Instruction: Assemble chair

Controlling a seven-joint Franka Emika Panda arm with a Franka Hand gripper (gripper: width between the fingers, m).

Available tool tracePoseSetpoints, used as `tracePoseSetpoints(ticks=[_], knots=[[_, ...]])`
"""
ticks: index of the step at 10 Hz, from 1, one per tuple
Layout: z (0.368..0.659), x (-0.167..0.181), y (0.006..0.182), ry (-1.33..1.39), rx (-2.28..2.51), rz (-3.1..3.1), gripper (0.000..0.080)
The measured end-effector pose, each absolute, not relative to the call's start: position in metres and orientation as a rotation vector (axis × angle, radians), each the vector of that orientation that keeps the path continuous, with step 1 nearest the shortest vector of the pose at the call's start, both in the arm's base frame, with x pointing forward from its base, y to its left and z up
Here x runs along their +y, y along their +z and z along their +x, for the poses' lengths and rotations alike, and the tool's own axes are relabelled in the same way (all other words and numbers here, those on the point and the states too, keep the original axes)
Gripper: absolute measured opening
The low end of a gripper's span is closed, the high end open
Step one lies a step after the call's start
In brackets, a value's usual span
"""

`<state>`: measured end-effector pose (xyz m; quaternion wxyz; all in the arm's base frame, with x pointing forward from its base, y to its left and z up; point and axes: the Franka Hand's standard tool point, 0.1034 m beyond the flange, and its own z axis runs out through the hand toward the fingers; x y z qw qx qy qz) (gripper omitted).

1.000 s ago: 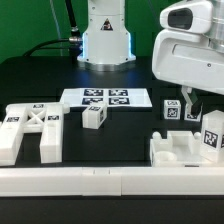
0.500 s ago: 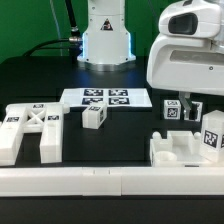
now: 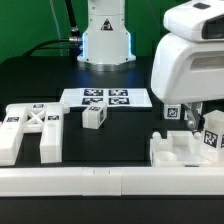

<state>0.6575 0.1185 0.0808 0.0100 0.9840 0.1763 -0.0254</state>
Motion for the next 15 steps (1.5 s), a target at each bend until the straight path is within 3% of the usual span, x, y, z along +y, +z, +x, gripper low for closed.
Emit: tracePoseSetpoints(ticks=[3,5,7,15], knots=[[0.6590,0.1163,0.0800,-0.072,0.649,3.049,0.0623],[0.6590,0.1160,0.0799,-0.072,0.647,3.049,0.0288],[0.6589,0.1163,0.0799,-0.072,0.592,3.061,0.0289],[0.6587,0.1129,0.0783,-0.099,-0.668,3.098,0.0291]])
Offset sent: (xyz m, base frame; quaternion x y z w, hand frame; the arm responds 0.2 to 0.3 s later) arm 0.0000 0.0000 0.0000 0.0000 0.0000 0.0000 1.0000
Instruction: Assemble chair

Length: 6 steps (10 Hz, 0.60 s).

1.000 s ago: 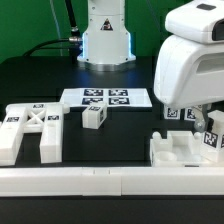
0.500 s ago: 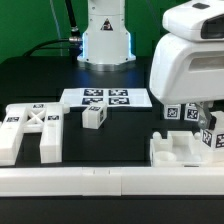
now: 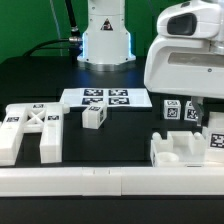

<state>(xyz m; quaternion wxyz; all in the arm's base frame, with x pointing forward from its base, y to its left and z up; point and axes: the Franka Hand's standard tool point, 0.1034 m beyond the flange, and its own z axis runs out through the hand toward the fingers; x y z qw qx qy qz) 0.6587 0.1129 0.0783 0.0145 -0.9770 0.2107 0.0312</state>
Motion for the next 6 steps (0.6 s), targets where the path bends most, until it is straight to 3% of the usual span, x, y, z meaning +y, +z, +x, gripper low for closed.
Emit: tracePoseSetpoints(ticks=[6], knots=[[0.6570,0.1090,0.0772,0.151,1.312,-2.803,0.0291]])
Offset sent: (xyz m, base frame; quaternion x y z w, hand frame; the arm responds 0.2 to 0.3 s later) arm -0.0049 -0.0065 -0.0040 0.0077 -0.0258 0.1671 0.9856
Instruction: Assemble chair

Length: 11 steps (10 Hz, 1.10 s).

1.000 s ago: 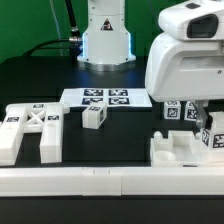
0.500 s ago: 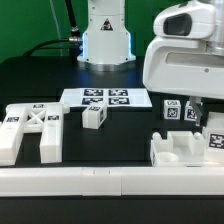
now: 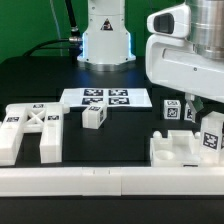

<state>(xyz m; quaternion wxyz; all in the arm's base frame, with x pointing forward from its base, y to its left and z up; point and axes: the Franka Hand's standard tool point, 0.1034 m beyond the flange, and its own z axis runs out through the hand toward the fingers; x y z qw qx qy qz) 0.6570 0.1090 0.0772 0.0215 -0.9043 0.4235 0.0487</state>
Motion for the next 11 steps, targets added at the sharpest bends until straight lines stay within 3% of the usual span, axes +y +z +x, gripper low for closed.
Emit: tracePoseSetpoints(ticks=[1,2,3,5,11], knots=[[0.6572,0.1095,0.0774,0.150,1.344,-2.789,0.0291],[0.6572,0.1092,0.0772,0.149,1.312,-2.803,0.0378],[0.6568,0.1091,0.0773,0.151,1.263,-2.826,0.0378],[0.6559,0.1105,0.0794,0.164,1.129,-2.881,0.0625],[0.6562,0.1082,0.0787,0.141,0.461,-3.043,0.0649]])
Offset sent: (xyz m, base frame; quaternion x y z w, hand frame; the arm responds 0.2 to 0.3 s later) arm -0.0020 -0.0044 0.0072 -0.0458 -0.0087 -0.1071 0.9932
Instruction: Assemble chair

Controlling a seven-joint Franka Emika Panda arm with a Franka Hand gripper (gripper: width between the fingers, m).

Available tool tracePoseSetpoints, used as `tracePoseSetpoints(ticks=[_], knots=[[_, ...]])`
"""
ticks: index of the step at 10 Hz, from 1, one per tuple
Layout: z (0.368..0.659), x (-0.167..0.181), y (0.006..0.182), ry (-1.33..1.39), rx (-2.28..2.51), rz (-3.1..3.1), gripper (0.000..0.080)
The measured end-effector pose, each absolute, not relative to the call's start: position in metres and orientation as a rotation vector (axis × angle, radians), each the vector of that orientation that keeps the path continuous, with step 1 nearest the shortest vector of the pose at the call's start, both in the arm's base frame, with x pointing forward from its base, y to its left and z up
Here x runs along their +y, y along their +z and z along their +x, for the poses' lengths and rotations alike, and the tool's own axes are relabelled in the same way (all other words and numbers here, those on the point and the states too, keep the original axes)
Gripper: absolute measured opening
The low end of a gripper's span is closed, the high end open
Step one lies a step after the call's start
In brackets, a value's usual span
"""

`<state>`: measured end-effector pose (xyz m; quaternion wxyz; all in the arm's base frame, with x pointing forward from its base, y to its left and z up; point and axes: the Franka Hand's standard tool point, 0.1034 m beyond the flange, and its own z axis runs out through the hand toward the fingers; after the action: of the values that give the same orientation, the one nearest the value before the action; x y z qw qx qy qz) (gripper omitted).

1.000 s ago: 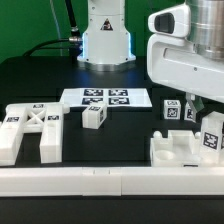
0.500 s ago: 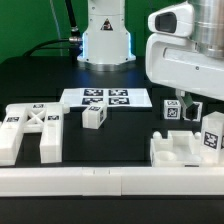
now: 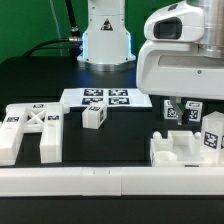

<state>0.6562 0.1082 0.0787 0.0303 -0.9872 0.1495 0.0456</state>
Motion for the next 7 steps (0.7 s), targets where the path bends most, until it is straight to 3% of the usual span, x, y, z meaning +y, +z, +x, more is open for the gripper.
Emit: tracePoseSetpoints(ticks=[7], knots=[[0.6578,0.1140,0.0767,0.034,-0.625,-3.078,0.0649]])
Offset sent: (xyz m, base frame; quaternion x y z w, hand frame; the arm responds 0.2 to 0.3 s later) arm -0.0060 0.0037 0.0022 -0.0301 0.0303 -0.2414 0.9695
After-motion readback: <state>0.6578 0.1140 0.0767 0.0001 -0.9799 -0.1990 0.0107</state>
